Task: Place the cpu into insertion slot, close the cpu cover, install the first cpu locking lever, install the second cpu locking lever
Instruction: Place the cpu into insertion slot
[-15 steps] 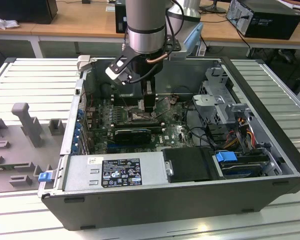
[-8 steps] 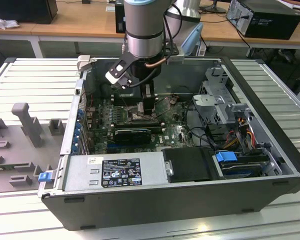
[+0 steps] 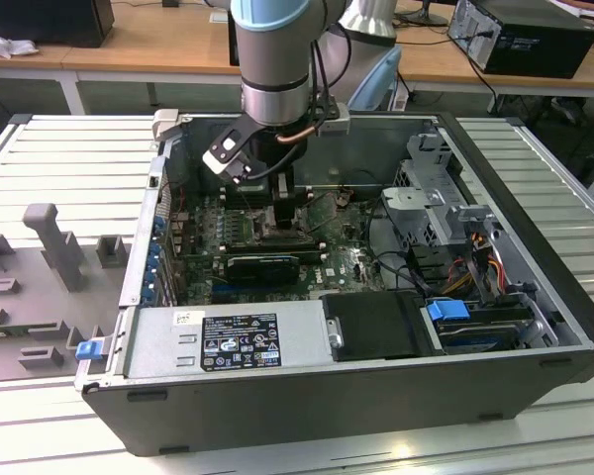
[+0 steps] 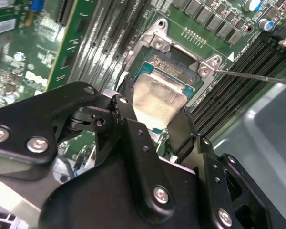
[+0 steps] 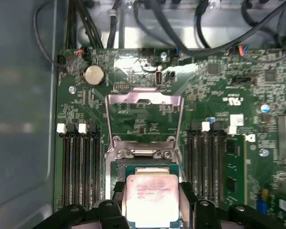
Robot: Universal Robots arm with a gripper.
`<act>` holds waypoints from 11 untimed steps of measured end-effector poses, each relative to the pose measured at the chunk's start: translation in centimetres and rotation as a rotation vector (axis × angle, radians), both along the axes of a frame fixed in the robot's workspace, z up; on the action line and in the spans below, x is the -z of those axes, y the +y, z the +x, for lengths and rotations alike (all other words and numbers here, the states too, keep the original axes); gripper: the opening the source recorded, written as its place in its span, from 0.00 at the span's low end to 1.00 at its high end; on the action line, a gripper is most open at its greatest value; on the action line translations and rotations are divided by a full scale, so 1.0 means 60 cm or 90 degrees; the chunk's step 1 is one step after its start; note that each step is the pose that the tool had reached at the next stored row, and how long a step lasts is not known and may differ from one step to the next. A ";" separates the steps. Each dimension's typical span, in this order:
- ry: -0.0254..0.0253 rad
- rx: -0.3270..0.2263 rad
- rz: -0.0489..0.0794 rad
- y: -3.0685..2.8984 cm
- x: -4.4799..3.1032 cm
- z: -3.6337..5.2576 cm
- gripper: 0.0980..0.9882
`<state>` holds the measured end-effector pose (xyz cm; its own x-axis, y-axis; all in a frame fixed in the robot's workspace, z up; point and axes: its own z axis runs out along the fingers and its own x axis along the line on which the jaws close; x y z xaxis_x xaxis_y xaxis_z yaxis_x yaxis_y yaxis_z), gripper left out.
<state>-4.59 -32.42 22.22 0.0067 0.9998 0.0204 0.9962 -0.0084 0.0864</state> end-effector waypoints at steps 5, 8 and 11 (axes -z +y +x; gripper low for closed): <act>0.0000 0.003 0.000 0.0105 0.020 -0.001 0.48; 0.0000 0.004 0.000 0.0111 0.027 -0.001 0.48; 0.0000 0.005 0.000 0.0111 0.033 -0.001 0.48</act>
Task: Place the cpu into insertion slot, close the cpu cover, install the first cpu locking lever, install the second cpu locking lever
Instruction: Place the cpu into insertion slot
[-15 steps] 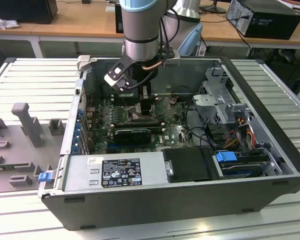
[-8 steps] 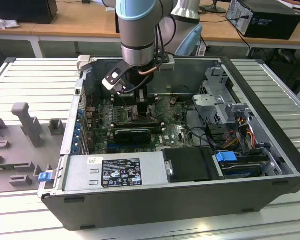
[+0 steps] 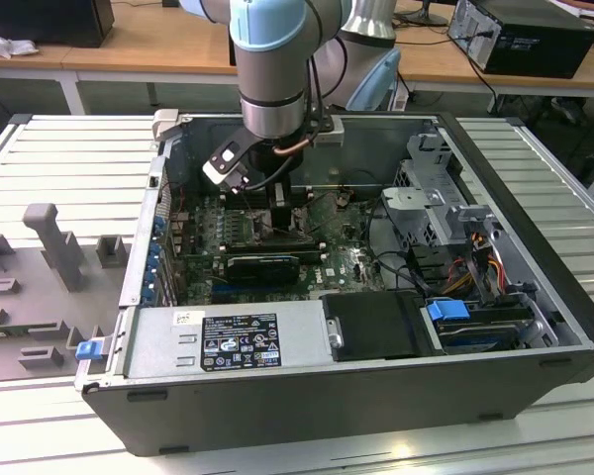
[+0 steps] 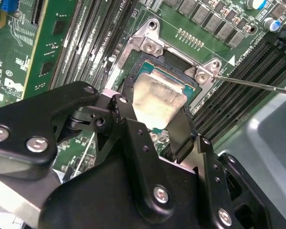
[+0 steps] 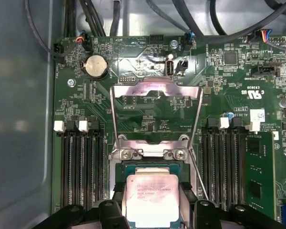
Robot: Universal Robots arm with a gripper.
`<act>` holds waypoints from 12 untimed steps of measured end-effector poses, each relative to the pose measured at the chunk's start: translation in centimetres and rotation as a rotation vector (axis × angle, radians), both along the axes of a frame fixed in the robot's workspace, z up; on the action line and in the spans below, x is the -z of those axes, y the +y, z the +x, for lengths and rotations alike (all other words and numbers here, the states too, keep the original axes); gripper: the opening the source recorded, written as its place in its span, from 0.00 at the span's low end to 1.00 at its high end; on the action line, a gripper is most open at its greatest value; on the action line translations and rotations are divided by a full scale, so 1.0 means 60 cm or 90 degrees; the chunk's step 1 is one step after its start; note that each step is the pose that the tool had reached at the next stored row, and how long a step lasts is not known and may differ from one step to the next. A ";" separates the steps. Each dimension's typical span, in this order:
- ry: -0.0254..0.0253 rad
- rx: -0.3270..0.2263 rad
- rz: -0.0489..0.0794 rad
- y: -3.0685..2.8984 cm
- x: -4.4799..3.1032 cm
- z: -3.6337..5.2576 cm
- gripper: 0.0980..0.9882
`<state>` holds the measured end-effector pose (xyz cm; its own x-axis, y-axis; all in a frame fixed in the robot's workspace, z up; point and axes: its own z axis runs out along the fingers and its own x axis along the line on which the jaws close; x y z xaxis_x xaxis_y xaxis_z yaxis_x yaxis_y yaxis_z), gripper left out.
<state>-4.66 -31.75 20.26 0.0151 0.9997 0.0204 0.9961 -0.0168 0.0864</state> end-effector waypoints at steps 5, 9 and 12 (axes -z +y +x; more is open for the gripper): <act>0.0001 0.000 0.000 0.0000 0.003 0.000 0.48; 0.0000 0.000 0.000 0.0000 0.004 0.000 0.50; 0.0000 0.000 0.000 0.0000 0.003 0.000 0.57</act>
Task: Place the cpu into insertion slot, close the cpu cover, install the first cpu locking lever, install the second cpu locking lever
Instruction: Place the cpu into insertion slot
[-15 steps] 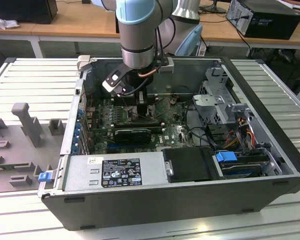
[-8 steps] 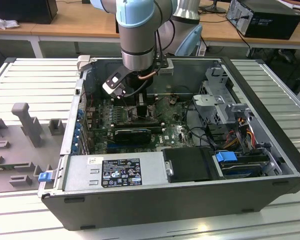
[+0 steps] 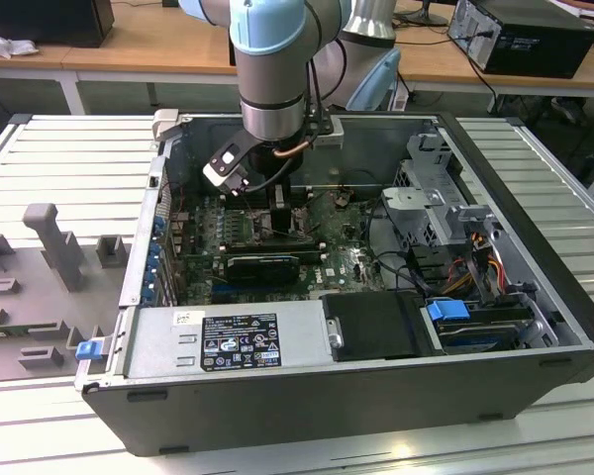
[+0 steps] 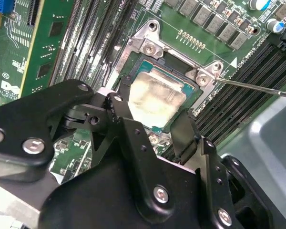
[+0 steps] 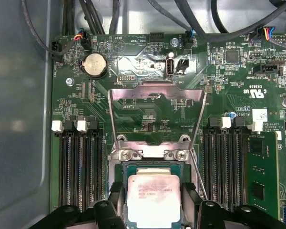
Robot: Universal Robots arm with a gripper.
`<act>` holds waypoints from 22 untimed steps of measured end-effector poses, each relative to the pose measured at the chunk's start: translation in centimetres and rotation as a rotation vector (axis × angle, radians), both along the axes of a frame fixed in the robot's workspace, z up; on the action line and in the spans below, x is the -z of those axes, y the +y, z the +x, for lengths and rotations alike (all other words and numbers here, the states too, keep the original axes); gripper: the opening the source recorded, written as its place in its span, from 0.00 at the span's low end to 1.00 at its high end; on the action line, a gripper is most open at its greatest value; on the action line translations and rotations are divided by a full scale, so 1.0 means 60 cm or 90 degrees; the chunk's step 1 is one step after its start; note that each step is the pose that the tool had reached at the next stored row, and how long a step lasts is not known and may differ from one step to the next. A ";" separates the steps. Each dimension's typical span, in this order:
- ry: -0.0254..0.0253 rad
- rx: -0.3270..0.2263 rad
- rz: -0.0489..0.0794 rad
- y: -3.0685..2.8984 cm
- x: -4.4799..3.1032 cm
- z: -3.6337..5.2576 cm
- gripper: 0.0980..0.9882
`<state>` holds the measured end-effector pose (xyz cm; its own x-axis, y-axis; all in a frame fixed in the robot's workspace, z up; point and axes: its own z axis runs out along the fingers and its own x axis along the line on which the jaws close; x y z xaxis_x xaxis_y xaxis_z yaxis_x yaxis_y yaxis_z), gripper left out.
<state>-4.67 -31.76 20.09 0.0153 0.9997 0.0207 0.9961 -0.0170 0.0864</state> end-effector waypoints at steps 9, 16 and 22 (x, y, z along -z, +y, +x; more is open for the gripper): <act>0.0000 0.000 0.000 0.0000 -0.014 0.000 0.34; 0.0000 0.000 -0.004 0.0000 -0.026 0.000 0.01; 0.0000 0.000 -0.005 0.0000 -0.037 0.000 0.01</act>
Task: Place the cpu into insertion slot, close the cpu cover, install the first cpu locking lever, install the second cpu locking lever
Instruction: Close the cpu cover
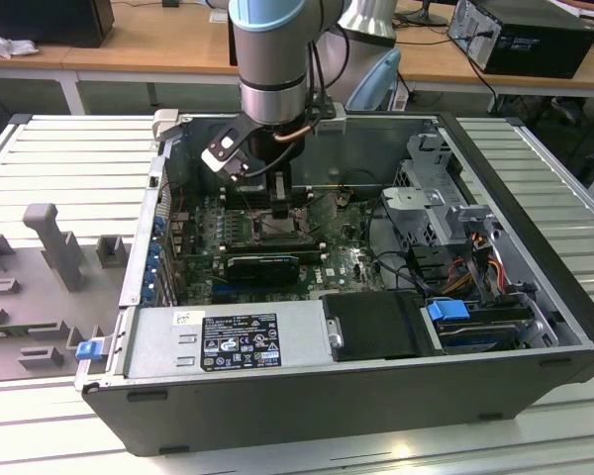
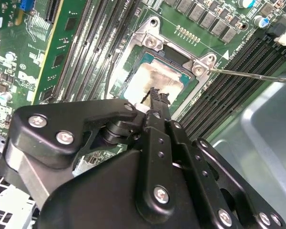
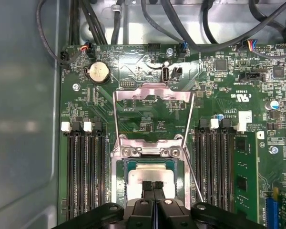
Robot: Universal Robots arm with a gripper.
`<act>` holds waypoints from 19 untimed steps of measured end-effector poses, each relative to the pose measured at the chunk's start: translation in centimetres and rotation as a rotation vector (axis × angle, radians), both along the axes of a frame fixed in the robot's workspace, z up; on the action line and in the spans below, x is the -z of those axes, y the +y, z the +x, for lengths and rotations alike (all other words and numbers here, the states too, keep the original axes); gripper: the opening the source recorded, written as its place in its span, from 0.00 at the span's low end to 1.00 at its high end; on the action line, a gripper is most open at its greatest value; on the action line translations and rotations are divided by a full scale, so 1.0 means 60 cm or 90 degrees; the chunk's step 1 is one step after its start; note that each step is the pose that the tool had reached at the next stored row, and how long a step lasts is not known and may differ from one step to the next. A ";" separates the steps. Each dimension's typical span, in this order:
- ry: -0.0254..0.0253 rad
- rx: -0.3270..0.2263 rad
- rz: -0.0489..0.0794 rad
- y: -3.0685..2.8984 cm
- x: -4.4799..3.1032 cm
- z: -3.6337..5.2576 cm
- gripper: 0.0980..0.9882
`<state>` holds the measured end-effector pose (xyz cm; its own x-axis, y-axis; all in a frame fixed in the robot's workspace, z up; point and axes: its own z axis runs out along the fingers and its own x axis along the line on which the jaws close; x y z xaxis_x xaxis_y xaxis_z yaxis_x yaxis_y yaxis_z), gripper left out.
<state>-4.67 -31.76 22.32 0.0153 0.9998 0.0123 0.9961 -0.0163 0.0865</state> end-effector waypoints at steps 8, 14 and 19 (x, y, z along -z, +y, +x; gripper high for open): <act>0.0008 0.000 0.000 0.0000 -0.009 0.006 0.01; 0.0008 0.000 0.000 0.0000 -0.027 0.006 0.01; 0.0008 0.000 0.000 0.0000 -0.038 0.006 0.01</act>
